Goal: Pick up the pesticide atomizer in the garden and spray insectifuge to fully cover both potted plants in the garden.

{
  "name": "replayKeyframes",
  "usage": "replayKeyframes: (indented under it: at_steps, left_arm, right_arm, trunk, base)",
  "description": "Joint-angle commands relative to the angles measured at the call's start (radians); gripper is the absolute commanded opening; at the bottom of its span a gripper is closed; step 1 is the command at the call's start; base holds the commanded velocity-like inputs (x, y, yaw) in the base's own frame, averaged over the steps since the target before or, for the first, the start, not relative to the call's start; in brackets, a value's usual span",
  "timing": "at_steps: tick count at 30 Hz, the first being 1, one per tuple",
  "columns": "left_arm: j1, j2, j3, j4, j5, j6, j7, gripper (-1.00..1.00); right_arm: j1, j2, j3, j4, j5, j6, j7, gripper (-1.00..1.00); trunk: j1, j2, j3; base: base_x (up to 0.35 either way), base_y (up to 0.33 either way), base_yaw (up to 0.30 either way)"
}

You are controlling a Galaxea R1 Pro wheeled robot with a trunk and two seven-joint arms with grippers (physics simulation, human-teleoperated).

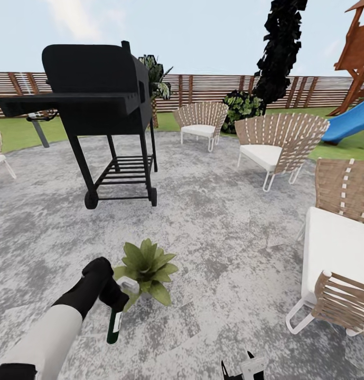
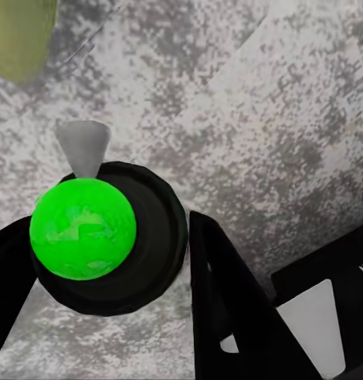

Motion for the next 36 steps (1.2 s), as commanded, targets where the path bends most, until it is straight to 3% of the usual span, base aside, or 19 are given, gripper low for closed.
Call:
replayKeyframes:
  at_steps: [1,3,8,11,12,19,36]
  left_arm:
    - [-0.019,-0.003,-0.003,-0.001,-0.048,0.006,-0.051,-1.00]
    - [-0.045,-0.007,-0.002,0.000,-0.133,0.004,-0.134,-1.00]
    - [-0.064,-0.017,0.000,-0.001,-0.291,0.000,-0.278,-1.00]
    - [-0.068,-0.025,0.000,-0.003,-0.343,0.000,-0.301,-1.00]
    - [-0.099,-0.048,0.000,-0.001,-0.364,-0.001,-0.318,-1.00]
    - [-0.144,-0.073,0.000,0.014,-0.367,0.000,-0.324,-1.00]
    - [-0.129,-0.060,-0.006,0.031,-0.368,-0.006,-0.324,-1.00]
  right_arm:
    - [-0.001,0.000,0.002,0.001,0.010,-0.001,-0.010,1.00]
    - [-0.001,0.000,0.002,0.001,0.010,-0.002,-0.010,1.00]
    - [-0.001,0.003,0.002,0.000,0.010,-0.001,-0.010,1.00]
    - [-0.001,0.005,0.002,0.000,0.010,-0.001,-0.010,1.00]
    - [-0.001,0.005,0.002,-0.001,0.010,-0.002,-0.009,1.00]
    - [-0.001,0.002,0.002,-0.001,0.011,-0.003,-0.009,1.00]
    - [-0.001,0.000,0.002,0.001,0.012,-0.001,-0.009,1.00]
  trunk:
    - [0.000,0.000,-0.001]
    - [0.000,0.000,-0.001]
    - [0.000,0.000,-0.001]
    - [0.000,0.000,-0.001]
    - [0.000,0.000,-0.001]
    - [0.000,0.000,-0.001]
    - [0.000,0.000,-0.001]
  base:
    - [0.000,0.000,0.000]
    - [0.000,0.000,0.000]
    - [0.000,0.000,0.000]
    - [0.000,0.000,0.000]
    - [0.000,0.000,0.000]
    - [0.000,0.000,0.000]
    - [0.058,0.000,0.000]
